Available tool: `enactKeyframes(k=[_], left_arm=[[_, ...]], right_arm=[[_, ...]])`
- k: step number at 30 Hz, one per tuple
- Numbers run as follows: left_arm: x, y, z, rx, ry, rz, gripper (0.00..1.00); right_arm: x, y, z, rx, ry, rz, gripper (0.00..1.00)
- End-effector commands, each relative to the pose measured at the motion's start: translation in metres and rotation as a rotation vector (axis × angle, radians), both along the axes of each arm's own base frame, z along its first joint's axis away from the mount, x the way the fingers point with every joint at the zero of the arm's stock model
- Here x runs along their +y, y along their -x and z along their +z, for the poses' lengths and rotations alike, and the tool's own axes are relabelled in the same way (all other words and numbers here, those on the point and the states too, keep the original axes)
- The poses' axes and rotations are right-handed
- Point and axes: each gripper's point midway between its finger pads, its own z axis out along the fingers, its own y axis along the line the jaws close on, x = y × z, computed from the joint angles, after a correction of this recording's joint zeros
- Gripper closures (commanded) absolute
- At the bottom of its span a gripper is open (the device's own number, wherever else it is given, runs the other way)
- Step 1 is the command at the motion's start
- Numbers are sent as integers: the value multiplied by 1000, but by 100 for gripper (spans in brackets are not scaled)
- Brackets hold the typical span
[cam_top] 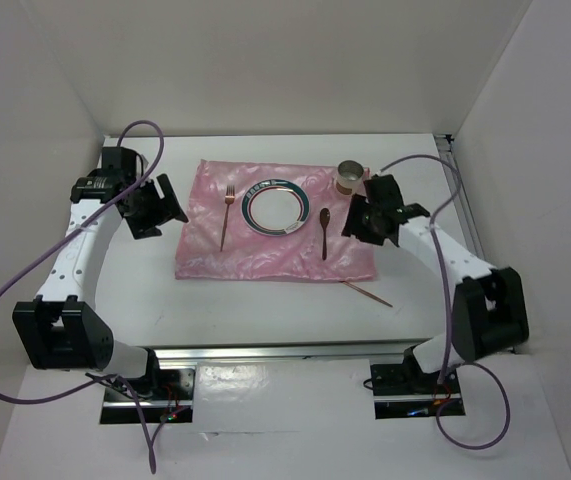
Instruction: Set the dinner table for one person
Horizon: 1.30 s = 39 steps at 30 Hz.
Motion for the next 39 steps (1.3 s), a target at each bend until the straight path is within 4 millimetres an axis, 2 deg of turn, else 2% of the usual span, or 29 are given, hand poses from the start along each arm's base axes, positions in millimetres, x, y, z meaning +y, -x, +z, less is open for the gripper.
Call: enactKeyframes(k=[1,2,4,6,10,11,15,19,21,25,29,30,36,39], left_arm=[[-5,-8,7,-34,14,-31,14],[-5,-8,7,-34,14,-31,14],[-7,-8,8,-35,24,-37,14],[-7,-9,11,-44,24,-37,14],[-7,-6,14,-55,23,-37,14],[-7,-3,9,-41,24,-37,14],[-9,-2,8,-55,36,-35,14],[-9,-2,8,-55,36,-35,14],[-9,-2,8,-55,36,-35,14],[-9,-2,9,-53,41,-27,14],[-11,-1,12,-63,48,-32,14],[-11,-1,12,-63,48,-32,14],[-9,0,14,-72,40,-27,14],[-9,0,14,-72,40,-27,14]], right_arm=[[-18,37,-11,30,-13,-58,38],[-23,55,-30,79,-7,-72,38],[-22,65,-32,77,-57,-85,36],[-21,81,-48,121,-72,-83,33],[-23,90,-62,146,-71,-94,33],[-26,92,-67,148,-62,-100,32],[-21,99,-79,183,-70,-80,32],[-8,102,-88,205,-72,-6,30],[-1,105,-90,239,-18,24,30],[30,122,-93,288,74,126,33],[43,136,-100,336,148,194,36],[48,145,-103,353,167,230,36],[55,170,-121,408,307,322,48],[68,178,-123,418,346,381,53]])
